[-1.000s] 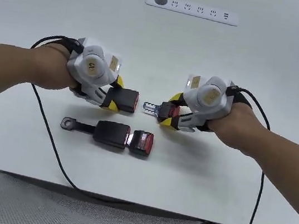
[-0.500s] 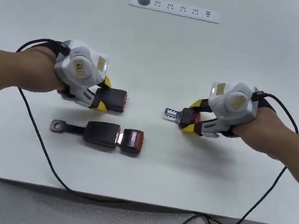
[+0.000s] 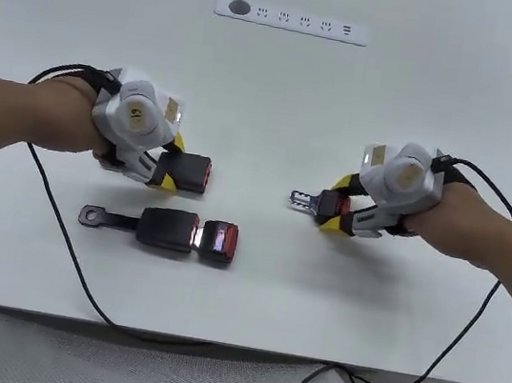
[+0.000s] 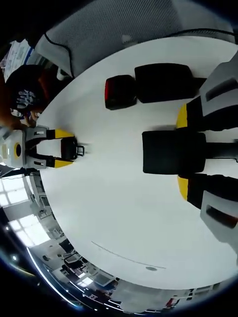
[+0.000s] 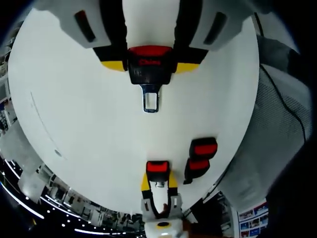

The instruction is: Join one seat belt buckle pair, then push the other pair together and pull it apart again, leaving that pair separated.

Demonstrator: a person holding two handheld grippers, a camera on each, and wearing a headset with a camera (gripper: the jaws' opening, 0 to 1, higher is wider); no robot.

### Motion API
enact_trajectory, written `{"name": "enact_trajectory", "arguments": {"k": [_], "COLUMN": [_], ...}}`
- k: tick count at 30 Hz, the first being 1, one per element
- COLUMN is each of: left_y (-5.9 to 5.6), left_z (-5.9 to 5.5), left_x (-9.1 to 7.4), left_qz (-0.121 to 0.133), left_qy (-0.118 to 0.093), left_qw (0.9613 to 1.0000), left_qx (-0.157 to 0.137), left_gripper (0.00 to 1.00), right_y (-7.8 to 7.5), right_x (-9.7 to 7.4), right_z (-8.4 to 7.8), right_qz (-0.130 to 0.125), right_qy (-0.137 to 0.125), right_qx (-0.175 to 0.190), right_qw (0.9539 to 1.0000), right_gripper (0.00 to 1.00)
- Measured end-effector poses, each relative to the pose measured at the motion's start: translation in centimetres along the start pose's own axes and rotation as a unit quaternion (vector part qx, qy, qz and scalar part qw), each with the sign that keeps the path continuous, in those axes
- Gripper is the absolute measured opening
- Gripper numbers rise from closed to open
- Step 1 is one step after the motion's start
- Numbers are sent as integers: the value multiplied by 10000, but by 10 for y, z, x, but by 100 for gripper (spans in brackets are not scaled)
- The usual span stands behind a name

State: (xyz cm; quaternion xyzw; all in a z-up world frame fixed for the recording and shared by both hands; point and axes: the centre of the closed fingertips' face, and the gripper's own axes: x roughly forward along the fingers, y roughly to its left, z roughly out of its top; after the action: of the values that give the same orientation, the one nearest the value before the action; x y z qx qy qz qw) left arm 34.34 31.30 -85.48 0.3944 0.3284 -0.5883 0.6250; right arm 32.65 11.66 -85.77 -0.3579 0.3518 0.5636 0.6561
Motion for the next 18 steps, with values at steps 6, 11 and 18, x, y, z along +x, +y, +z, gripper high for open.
{"name": "enact_trajectory", "arguments": {"k": [6,11,18], "left_y": [1,-4,-7], "left_z": [0,-1,1], "left_x": [-1,-9,-37], "left_qz": [156,303,629], "left_qy": [70,202,-96], "left_qw": [9997,9990,9979], "left_qx": [-144,251,-137], "left_gripper": [34,42,47], "right_y": [-7,-14,1], "right_x": [-2,-7,-23], "right_z": [-2,-9,2], "right_qz": [-262,-492,-560], "right_qy": [55,-46,-456], "right_qx": [84,483,1030], "right_qw": [9996,9976,9921], "right_gripper": [43,53,55]}}
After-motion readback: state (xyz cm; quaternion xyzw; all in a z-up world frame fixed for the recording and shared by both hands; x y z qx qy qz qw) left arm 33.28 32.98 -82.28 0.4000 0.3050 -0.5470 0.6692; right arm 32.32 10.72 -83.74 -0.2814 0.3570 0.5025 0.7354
